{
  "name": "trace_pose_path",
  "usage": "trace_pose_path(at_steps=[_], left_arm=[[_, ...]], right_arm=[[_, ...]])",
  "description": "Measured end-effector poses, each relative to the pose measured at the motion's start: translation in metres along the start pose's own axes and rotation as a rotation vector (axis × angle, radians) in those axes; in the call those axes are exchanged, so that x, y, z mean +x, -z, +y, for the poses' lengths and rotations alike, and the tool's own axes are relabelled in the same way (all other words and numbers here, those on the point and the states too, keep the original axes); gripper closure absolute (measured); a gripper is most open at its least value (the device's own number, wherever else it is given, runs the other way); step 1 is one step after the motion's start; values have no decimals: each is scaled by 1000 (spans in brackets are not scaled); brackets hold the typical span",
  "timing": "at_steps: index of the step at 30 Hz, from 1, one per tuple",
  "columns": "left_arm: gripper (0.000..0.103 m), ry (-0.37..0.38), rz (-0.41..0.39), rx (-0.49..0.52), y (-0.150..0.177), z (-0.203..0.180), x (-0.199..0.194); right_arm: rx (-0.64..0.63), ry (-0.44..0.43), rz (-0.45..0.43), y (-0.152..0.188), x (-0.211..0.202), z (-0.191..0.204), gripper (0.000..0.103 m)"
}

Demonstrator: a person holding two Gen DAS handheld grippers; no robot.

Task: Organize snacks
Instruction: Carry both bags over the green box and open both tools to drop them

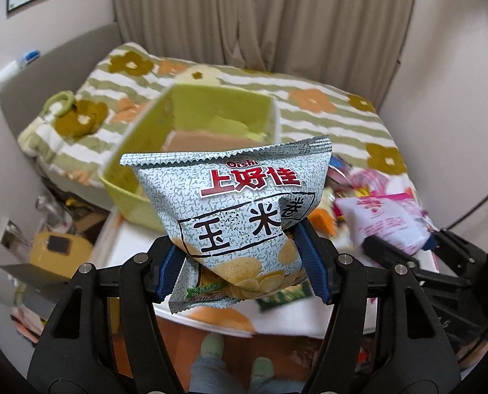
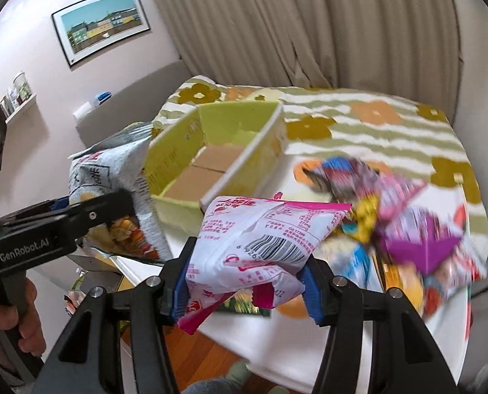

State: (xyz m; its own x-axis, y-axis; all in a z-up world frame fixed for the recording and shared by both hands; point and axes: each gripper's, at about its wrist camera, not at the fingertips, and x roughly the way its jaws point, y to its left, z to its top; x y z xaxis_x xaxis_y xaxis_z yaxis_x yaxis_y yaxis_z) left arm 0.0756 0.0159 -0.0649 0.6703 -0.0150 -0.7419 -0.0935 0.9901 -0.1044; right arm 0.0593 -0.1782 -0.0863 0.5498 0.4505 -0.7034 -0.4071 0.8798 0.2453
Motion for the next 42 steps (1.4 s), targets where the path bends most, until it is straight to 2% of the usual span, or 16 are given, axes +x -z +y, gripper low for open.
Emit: trace_pose_path(at_steps=[4, 9, 18, 22, 23, 24, 26, 34, 42], left_arm=[[42, -2, -24, -14, -31, 35, 11], [42, 32, -3, 2, -74, 74, 42], [42, 92, 119, 58, -122, 124, 131], [39, 91, 209, 112, -122, 129, 164], [30, 94, 234, 125, -120, 129, 170], [15, 99, 260, 136, -117, 129, 176], [2, 115, 273, 139, -112, 131, 180], [2, 146, 253, 129, -104, 149, 174], [2, 89, 216, 112, -109, 156, 162]], right_arm=[[-25, 6, -5, -23, 13, 18, 51], [0, 27, -19, -61, 47, 39, 51], [80, 113, -6, -107, 107, 64, 51], [121, 146, 13, -114, 127, 69, 51], [131, 156, 21, -115, 131, 71, 51], [137, 164, 26, -116, 133, 72, 51], [142, 178, 37, -117, 138, 74, 51], [81, 213, 99, -120, 155, 80, 51], [-37, 141, 174, -115, 194, 88, 51]])
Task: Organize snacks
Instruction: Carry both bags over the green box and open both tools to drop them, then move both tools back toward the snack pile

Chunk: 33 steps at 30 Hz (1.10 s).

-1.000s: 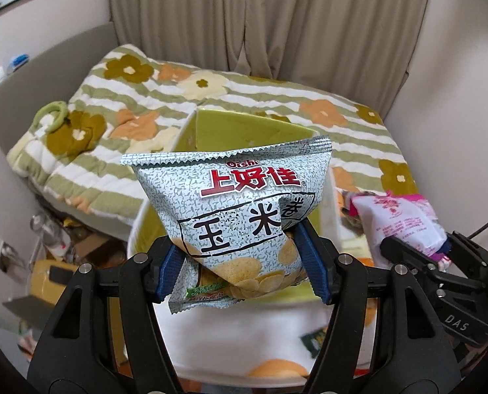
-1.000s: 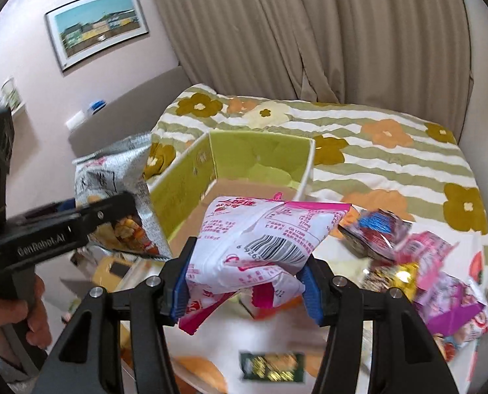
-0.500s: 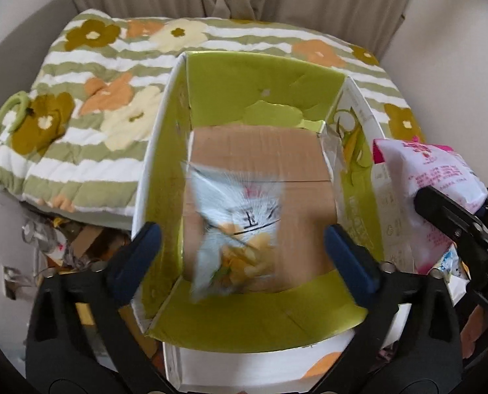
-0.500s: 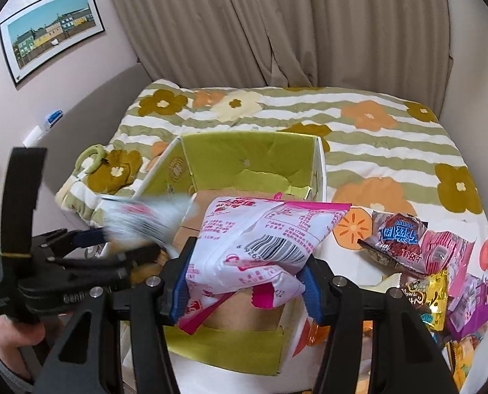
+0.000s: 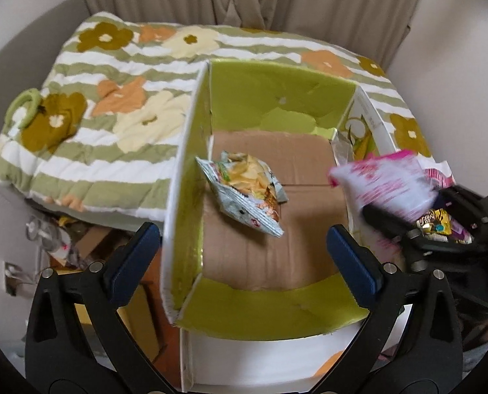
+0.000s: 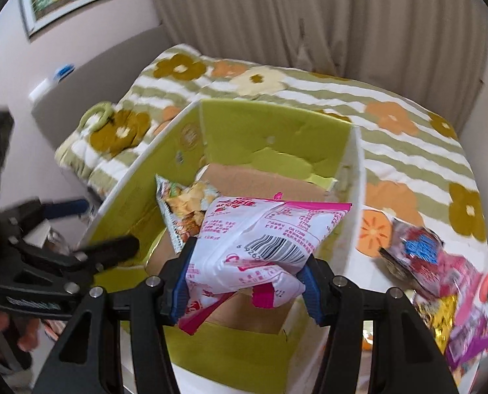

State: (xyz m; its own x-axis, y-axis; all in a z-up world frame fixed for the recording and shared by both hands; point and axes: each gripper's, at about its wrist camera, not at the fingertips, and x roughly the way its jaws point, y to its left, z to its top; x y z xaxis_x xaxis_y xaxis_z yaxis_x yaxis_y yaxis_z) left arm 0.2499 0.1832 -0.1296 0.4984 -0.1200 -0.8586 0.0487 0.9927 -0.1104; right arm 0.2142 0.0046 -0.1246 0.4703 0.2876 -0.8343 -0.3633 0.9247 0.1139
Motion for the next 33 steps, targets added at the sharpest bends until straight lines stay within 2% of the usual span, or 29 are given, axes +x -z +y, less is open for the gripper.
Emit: trace_pose_path(at_steps=[7, 9, 10, 11, 15, 25, 33], left_arm=[[2, -59, -7, -3, 4, 2, -7], [2, -61, -8, -21, 5, 4, -7], [2, -60, -8, -26, 6, 5, -6], [2, -58, -7, -32, 7, 6, -6], [2, -72, 5, -38, 11, 5, -3], [2, -49, 5, -22, 17, -6, -10], [2, -13, -21, 20, 15, -14, -25]], right_arm=[[2, -55, 54, 1, 17, -7, 47], [1, -62, 47, 2, 17, -10, 35], [-7, -68, 40, 3, 15, -12, 14], [-13, -70, 32, 4, 14, -12, 0], [1, -80, 29, 9, 11, -18, 0], [37, -63, 2, 11, -13, -25, 0], [104, -11, -44, 14, -47, -26, 0]])
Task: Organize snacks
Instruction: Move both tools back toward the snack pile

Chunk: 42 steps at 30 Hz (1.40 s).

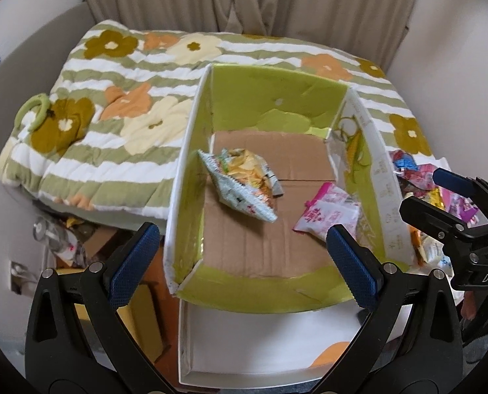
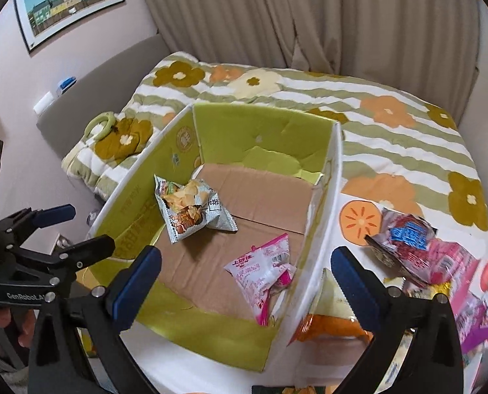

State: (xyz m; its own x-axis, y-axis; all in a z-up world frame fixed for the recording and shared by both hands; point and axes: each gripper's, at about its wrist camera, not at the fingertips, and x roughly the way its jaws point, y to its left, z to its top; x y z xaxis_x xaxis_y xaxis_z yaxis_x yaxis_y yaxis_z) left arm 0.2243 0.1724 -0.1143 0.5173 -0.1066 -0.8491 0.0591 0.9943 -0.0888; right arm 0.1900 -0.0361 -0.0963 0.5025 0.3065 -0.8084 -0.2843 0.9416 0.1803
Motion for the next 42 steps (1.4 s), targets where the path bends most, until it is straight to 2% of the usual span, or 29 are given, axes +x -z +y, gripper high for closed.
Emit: trace_pose_path(at_steps=[9, 13, 21, 27, 32, 42], left_arm=[[2, 102, -35, 45, 0, -34, -15], [2, 112, -67, 77, 6, -60, -29], [2, 144, -98, 81, 27, -126, -48], [2, 160, -84, 78, 48, -188, -47], [2, 162, -60, 114, 59, -234, -29], [2, 196, 81, 151, 74, -301, 59]], right_arm=[[73, 45, -65, 14, -47, -12, 0], [94, 69, -106, 27, -72, -29, 0], [132, 104, -131, 62, -121, -91, 0], [115, 151, -123, 93, -147, -133, 0], [97, 147, -101, 125, -153, -171, 0], [114, 89, -5, 183, -116, -230, 0]])
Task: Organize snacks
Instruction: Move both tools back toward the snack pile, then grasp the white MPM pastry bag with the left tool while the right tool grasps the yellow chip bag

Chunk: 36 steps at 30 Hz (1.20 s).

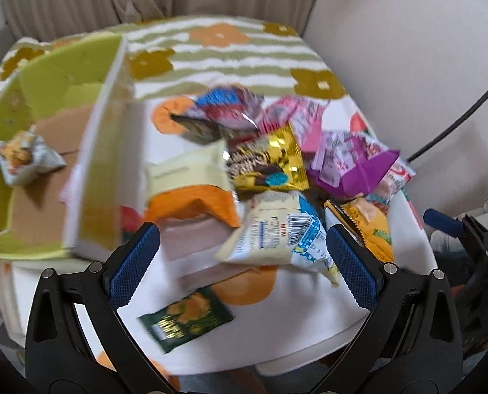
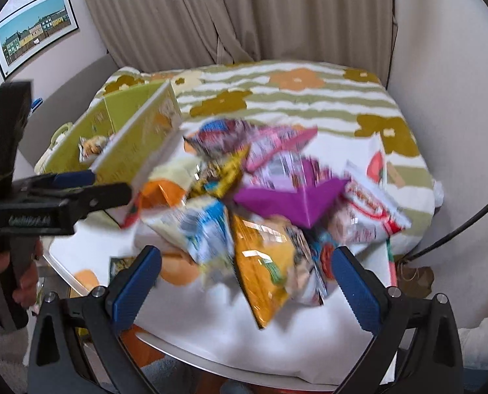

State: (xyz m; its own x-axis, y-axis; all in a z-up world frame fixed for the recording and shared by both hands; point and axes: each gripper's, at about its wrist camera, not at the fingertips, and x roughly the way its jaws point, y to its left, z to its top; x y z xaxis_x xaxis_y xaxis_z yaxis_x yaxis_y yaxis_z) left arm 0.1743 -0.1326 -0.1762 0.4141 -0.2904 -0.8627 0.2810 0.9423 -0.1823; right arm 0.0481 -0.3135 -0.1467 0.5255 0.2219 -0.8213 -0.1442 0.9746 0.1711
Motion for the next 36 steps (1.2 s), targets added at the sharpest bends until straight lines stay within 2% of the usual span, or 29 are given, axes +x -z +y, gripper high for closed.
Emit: trace_pose_path(at_steps=[6, 14, 16, 21, 25, 36], left_arm=[[2, 3, 64, 9, 0, -20, 42], [2, -23, 143, 35, 7, -35, 76], [2, -11, 149, 25, 8, -32, 78], [15, 14, 141, 49, 12, -35, 79], [19, 9, 140, 78, 14, -37, 77], [25, -2, 123, 87, 19, -41, 70]], right_arm=[[7, -22, 41, 19, 28, -16, 0], [-3, -36, 54, 20, 50, -25, 1], [-14, -38, 50, 19, 53, -26, 1], [-28, -55, 62, 18, 63, -30, 3], [-47, -66, 72, 17, 70, -31, 6], [-88, -110, 103, 12, 87, -25, 25]])
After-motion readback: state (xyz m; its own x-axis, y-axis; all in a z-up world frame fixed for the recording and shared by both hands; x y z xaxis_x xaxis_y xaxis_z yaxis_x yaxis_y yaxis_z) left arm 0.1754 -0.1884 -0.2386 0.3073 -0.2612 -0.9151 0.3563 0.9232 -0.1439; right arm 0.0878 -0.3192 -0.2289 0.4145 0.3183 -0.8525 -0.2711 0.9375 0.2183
